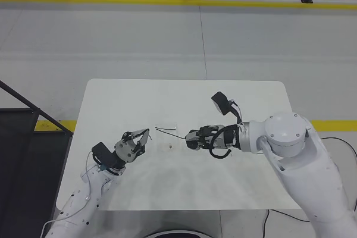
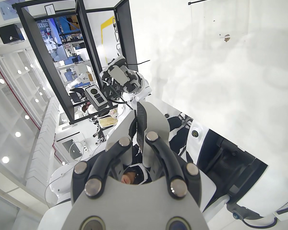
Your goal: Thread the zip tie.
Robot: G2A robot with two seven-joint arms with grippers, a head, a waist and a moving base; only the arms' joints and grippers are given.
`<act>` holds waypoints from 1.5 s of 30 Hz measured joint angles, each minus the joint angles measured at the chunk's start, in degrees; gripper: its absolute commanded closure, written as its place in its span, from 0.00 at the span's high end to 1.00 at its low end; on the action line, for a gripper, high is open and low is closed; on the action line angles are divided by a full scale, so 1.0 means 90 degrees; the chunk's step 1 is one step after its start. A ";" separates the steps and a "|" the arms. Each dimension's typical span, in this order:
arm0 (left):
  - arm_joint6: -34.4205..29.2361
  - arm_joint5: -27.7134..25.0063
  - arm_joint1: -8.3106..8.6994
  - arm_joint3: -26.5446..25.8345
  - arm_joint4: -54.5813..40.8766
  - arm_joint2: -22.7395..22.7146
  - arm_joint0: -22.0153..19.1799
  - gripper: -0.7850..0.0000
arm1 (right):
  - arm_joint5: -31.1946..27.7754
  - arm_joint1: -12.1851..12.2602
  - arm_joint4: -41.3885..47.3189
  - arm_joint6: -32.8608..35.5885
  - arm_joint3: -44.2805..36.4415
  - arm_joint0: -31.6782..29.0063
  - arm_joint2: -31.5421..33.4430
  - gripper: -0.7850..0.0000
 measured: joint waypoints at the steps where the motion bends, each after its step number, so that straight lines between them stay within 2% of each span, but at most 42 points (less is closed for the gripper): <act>1: 0.0000 0.0001 0.0000 0.0000 -0.0001 0.0000 0.0000 0.00 | 0.0000 0.0000 0.0000 0.0000 0.0000 0.0000 0.0000 0.00; 8: 0.0000 0.0001 0.0000 0.0000 -0.0001 0.0000 0.0000 0.00 | -0.0040 -0.0004 0.0035 -0.0072 0.0005 -0.0054 -0.0006 0.00; 13: -0.0167 0.0049 0.0002 -0.0108 -0.0124 -0.0041 0.0072 0.00 | 0.0078 -0.0025 0.0430 -0.0279 0.0060 -0.0156 -0.0018 0.00; 20: -0.0166 0.0040 0.0010 -0.0206 -0.0268 -0.0086 0.0121 0.00 | 0.0320 -0.0011 0.0884 -0.0057 0.0228 -0.0056 -0.0091 0.00; 29: -0.0243 0.0342 -0.0040 -0.0196 -0.0442 0.0036 0.0058 0.00 | 0.0721 0.0120 0.1598 -0.0459 0.0444 0.0439 -0.0719 0.00; 36: -0.0283 0.0457 -0.0056 -0.0179 -0.0454 0.0080 0.0031 0.00 | 0.0582 0.0340 0.1758 -0.0318 0.0593 0.0436 -0.0686 0.00; 45: -0.0282 0.0456 -0.0056 -0.0179 -0.0454 0.0079 0.0031 0.00 | 0.0620 0.0466 0.1987 -0.0357 0.0558 0.0518 -0.0788 0.00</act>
